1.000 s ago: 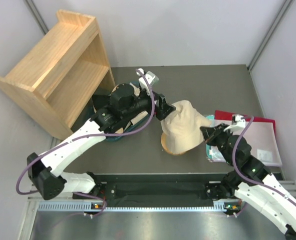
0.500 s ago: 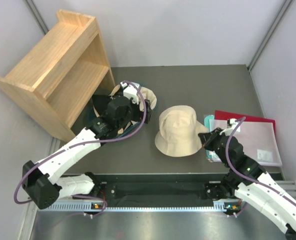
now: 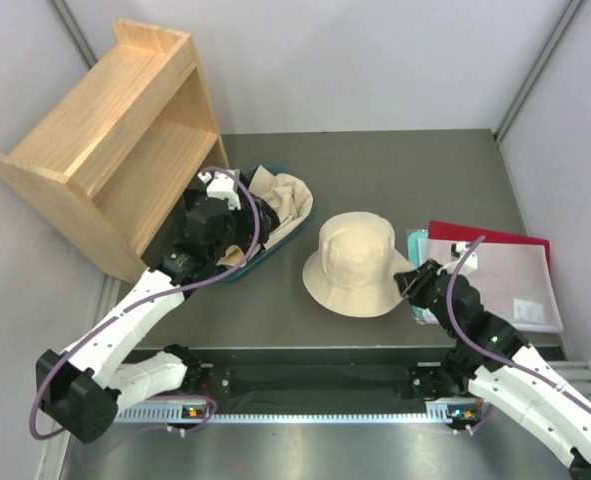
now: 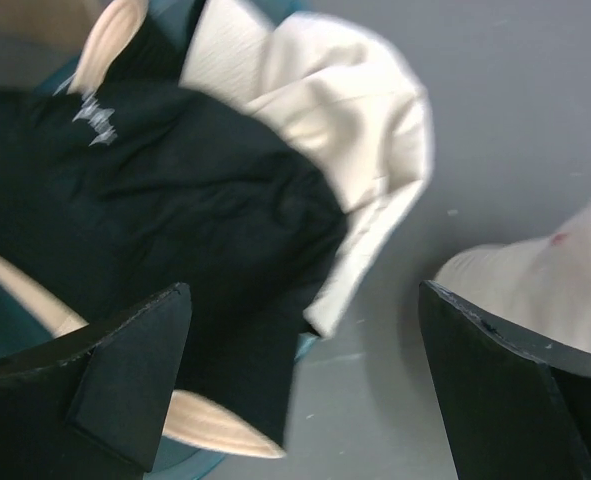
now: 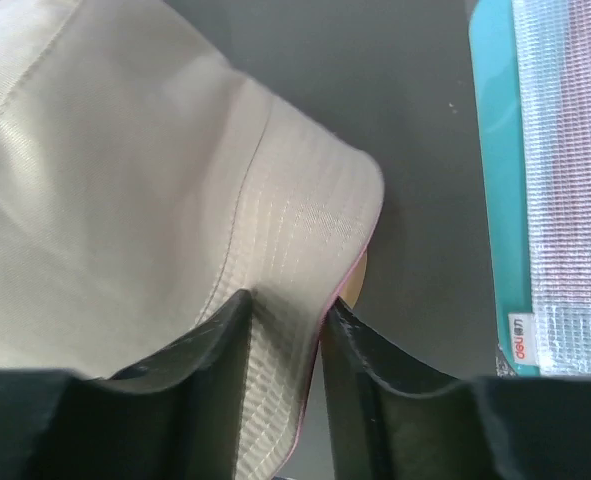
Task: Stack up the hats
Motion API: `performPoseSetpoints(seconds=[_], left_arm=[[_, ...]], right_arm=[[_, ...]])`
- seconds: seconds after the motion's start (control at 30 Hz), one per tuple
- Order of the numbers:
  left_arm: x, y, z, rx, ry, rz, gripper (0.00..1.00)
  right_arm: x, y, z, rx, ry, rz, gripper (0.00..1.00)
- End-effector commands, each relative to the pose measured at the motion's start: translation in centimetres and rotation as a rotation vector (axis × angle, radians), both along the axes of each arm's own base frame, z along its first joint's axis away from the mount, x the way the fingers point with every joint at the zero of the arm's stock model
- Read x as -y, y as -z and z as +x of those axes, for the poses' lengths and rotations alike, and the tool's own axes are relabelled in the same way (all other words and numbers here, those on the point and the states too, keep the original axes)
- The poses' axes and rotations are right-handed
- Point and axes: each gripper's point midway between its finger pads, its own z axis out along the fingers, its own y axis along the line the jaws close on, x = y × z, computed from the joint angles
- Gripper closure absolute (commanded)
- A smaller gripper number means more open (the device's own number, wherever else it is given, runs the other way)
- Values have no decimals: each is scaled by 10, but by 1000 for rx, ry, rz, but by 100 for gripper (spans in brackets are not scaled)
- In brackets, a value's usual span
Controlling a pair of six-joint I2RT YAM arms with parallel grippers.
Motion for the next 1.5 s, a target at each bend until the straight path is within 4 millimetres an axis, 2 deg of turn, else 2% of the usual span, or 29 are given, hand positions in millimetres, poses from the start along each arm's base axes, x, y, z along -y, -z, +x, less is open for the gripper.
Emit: performPoseSetpoints(seconds=[0.0,0.03,0.07,0.13,0.17,0.23,0.27,0.47,0.5,0.57,0.6,0.67,0.8,0.83,0.87,0.93,0.97,1.03,1.07,1.17,1.3,1.33,1.4,1.43,1.47], left_arm=[[-15,11,8,-22,-44,-58,1],[-17,11,9,-25,-48,-61,1],[-17,14,9,-31,-53,-61,1],[-19,18,8,-39,-63,-67,1],[-21,19,8,-40,-68,-67,1],[-22,21,7,-34,-70,-72,1],[-22,21,7,-31,-66,-72,1],[-23,27,22,-14,-68,-66,1],[-21,35,26,-35,-61,-59,1],[-19,32,36,-24,-58,-61,1],[-18,38,42,-34,-61,-45,2],[-17,30,54,4,-75,-44,4],[-28,30,79,28,-134,14,6],[-30,24,87,43,-151,24,6],[-31,31,92,28,-157,41,7],[-32,29,102,36,-164,52,8],[-32,40,107,12,-166,69,9],[-36,45,115,0,-183,96,13],[-38,56,118,-27,-193,117,15],[-41,70,122,-53,-206,137,23],[-35,79,124,-59,-179,125,36],[-34,80,124,-60,-174,121,47],[-32,80,125,-56,-162,121,61],[-32,79,126,-53,-160,122,84],[-32,77,125,-50,-160,121,93]], right_arm=[[7,-1,-8,-6,-14,-33,53],[7,-3,-9,-3,-15,-32,46],[10,-7,-9,11,-8,-29,33],[16,-15,-12,21,5,-43,26],[24,-19,-11,35,30,-62,18],[40,-26,-15,28,83,-94,14],[41,-33,-15,48,85,-89,11],[50,-75,-13,165,105,-78,7],[49,-80,-12,183,101,-70,6],[46,-93,-9,227,87,-62,6],[45,-97,-8,238,84,-61,5],[39,-105,-5,263,60,-56,5],[26,-110,0,276,16,-51,5],[24,-111,0,278,9,-50,5],[21,-109,2,272,-3,-55,5],[17,-108,3,274,-16,-52,5],[15,-104,4,267,-23,-58,5],[13,-103,5,266,-30,-60,5],[12,-104,5,268,-32,-60,5],[11,-105,6,272,-40,-66,5],[10,-106,8,280,-43,-80,5],[9,-105,9,276,-45,-86,5],[9,-106,11,280,-47,-97,5],[9,-107,11,279,-49,-105,5],[10,-110,12,286,-42,-113,5]])
